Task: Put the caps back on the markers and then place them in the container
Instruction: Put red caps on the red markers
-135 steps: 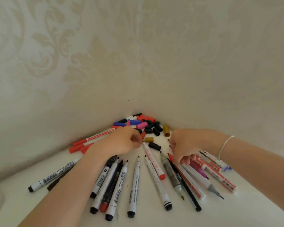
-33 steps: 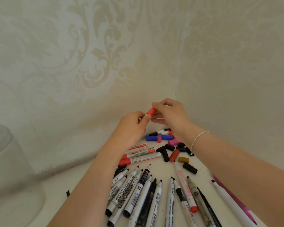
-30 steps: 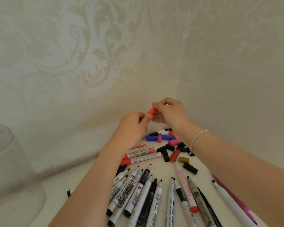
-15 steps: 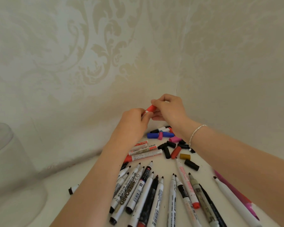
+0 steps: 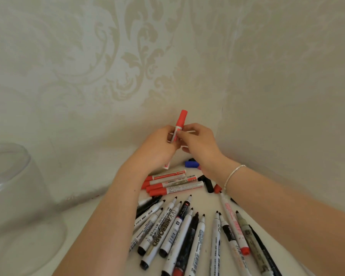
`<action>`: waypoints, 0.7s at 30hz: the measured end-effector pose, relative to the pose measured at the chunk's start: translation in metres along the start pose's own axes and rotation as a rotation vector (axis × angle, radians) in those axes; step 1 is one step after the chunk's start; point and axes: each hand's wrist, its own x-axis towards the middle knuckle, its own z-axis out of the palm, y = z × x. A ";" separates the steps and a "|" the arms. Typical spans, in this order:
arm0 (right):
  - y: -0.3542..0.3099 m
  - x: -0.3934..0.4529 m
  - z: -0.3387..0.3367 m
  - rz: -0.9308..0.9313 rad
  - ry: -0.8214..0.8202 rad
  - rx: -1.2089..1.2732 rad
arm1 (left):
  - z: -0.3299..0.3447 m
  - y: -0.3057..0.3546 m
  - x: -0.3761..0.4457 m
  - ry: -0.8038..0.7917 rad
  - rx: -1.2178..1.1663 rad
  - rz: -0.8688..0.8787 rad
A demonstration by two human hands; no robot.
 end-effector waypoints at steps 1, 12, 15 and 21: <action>0.001 0.000 0.001 -0.028 -0.014 -0.016 | -0.006 0.001 -0.002 -0.020 0.058 0.015; 0.047 0.010 -0.006 -0.604 -0.386 -0.863 | -0.065 -0.007 -0.023 -0.116 0.217 -0.319; 0.057 0.010 0.003 -0.601 -0.449 -0.947 | -0.062 -0.008 -0.020 -0.123 0.262 -0.301; 0.072 0.004 0.034 -0.610 -0.473 -0.930 | -0.040 -0.014 -0.015 -0.205 0.472 -0.224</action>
